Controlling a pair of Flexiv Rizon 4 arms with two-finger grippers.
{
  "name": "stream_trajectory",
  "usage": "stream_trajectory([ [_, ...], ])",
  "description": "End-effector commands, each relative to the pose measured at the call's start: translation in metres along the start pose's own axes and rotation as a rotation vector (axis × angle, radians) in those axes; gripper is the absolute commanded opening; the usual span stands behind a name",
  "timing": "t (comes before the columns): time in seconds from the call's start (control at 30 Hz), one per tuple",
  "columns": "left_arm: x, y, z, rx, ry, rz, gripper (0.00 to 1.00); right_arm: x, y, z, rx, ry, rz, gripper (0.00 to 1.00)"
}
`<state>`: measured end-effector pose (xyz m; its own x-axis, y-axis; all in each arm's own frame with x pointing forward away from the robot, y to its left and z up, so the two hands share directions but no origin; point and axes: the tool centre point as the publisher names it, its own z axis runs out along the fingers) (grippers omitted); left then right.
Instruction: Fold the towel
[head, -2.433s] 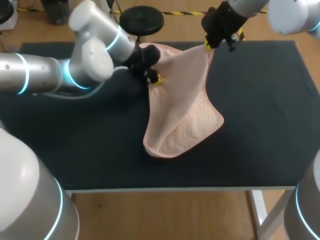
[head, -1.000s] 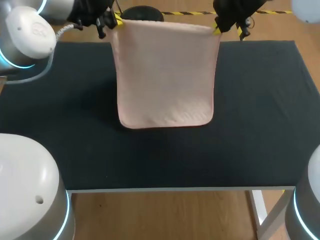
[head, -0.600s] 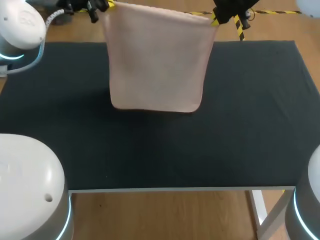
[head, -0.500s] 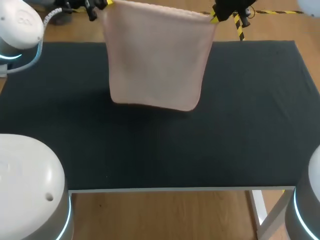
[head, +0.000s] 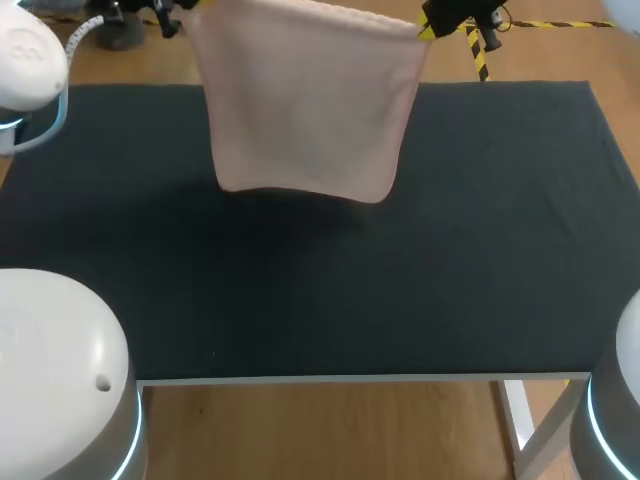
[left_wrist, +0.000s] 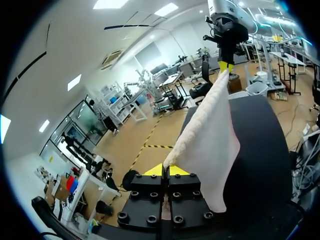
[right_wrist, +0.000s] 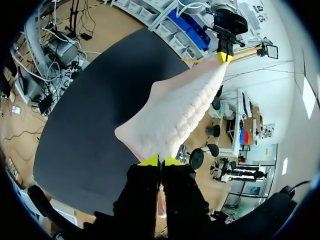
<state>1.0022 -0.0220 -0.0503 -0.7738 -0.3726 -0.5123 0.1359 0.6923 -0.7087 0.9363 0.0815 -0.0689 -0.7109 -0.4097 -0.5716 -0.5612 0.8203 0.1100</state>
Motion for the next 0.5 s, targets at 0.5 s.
stream_trajectory([
  [0.5, 0.022, -0.006, -0.056, 0.04, -0.02, 0.04, 0.0, 0.037, 0.02, -0.038, 0.012, -0.027, -0.018, 0.0],
])
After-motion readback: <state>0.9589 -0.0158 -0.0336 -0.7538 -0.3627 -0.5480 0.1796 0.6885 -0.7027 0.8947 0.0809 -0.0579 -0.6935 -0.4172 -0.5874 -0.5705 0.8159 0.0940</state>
